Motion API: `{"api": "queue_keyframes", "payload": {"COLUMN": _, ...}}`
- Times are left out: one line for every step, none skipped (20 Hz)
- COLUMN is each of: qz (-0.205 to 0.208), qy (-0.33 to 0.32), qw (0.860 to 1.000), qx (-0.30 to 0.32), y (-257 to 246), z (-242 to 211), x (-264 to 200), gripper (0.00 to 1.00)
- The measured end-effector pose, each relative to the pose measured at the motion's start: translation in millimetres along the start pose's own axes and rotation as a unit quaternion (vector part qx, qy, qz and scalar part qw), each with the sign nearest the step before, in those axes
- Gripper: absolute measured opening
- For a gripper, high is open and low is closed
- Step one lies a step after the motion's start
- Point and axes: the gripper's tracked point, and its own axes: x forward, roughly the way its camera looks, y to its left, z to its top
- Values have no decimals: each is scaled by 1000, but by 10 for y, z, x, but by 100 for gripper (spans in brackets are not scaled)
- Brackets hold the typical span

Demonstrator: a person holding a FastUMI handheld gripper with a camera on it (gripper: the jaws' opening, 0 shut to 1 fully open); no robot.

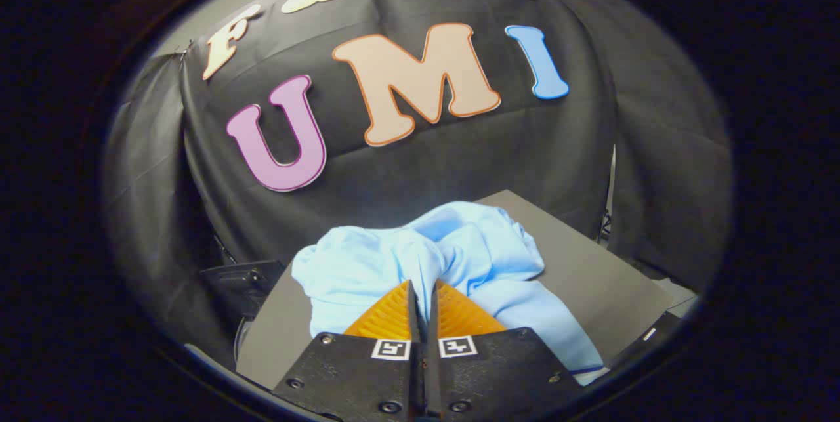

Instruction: Put the clothes into the washing machine and then close the washing machine lid.

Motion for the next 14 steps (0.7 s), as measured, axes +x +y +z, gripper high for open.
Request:
{"api": "queue_keyframes", "payload": {"qz": -2, "qy": -2, "qw": 1000, "qx": -12, "y": 25, "z": 23, "x": -101, "gripper": 2}}
{"api": "queue_keyframes", "payload": {"qz": -1, "qy": -4, "qw": 1000, "qx": -23, "y": 89, "z": 88, "x": -160, "gripper": 2}}
{"api": "queue_keyframes", "payload": {"qz": -1, "qy": -9, "qw": 999, "qx": -34, "y": 149, "z": 156, "x": -217, "gripper": 2}}
{"api": "queue_keyframes", "payload": {"qz": 1, "qy": -16, "qw": 999, "qx": -45, "y": 227, "z": 243, "x": -280, "gripper": 2}}
{"api": "queue_keyframes", "payload": {"qz": 2, "qy": -19, "qw": 998, "qx": -58, "y": 307, "z": 282, "x": -336, "gripper": 2}}
{"api": "queue_keyframes", "payload": {"qz": 1, "qy": -23, "qw": 997, "qx": -73, "y": 386, "z": 337, "x": -383, "gripper": 2}}
{"api": "queue_keyframes", "payload": {"qz": -3, "qy": -24, "qw": 996, "qx": -91, "y": 459, "z": 382, "x": -443, "gripper": 1}}
{"api": "queue_keyframes", "payload": {"qz": -2, "qy": -26, "qw": 994, "qx": -108, "y": 545, "z": 418, "x": -496, "gripper": 1}}
{"api": "queue_keyframes", "payload": {"qz": 4, "qy": -29, "qw": 992, "qx": -119, "y": 667, "z": 437, "x": -550, "gripper": 1}}
{"api": "queue_keyframes", "payload": {"qz": 12, "qy": -31, "qw": 991, "qx": -126, "y": 810, "z": 451, "x": -594, "gripper": 2}}
{"api": "queue_keyframes", "payload": {"qz": 21, "qy": -35, "qw": 991, "qx": -131, "y": 954, "z": 472, "x": -614, "gripper": 2}}
{"api": "queue_keyframes", "payload": {"qz": 29, "qy": -36, "qw": 990, "qx": -136, "y": 1113, "z": 493, "x": -644, "gripper": 1}}
{"api": "queue_keyframes", "payload": {"qz": 39, "qy": -42, "qw": 988, "qx": -141, "y": 1264, "z": 510, "x": -680, "gripper": 1}}
{"api": "queue_keyframes", "payload": {"qz": 48, "qy": -44, "qw": 987, "qx": -144, "y": 1426, "z": 523, "x": -698, "gripper": 1}}
